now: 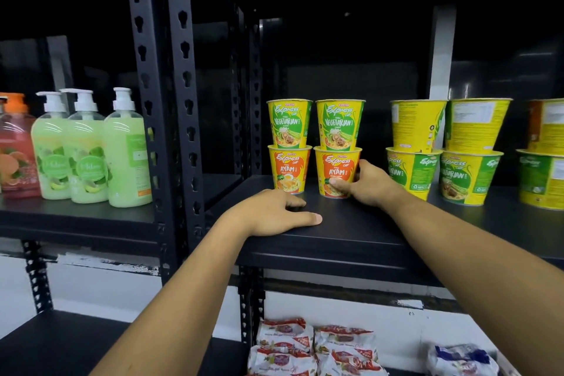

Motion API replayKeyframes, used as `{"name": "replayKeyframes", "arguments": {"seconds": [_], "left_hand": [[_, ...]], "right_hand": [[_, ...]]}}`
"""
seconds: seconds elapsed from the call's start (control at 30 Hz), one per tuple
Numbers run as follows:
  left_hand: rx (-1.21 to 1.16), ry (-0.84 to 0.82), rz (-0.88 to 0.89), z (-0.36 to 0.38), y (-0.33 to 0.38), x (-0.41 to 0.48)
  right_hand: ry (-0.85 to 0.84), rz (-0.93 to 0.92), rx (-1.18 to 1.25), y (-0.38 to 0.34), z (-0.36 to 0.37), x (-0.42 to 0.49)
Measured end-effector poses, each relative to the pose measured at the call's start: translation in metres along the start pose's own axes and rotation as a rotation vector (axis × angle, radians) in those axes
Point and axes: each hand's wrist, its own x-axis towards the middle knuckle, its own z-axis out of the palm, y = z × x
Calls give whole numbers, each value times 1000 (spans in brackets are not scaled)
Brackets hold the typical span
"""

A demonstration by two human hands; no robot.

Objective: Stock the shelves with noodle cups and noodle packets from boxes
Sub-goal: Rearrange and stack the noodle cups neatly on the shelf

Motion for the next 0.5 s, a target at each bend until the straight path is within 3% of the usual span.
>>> {"name": "replayKeyframes", "arguments": {"seconds": [0.5], "left_hand": [[-3, 3, -3, 1, -1, 1]], "right_hand": [[10, -42, -63, -5, 2, -3]]}}
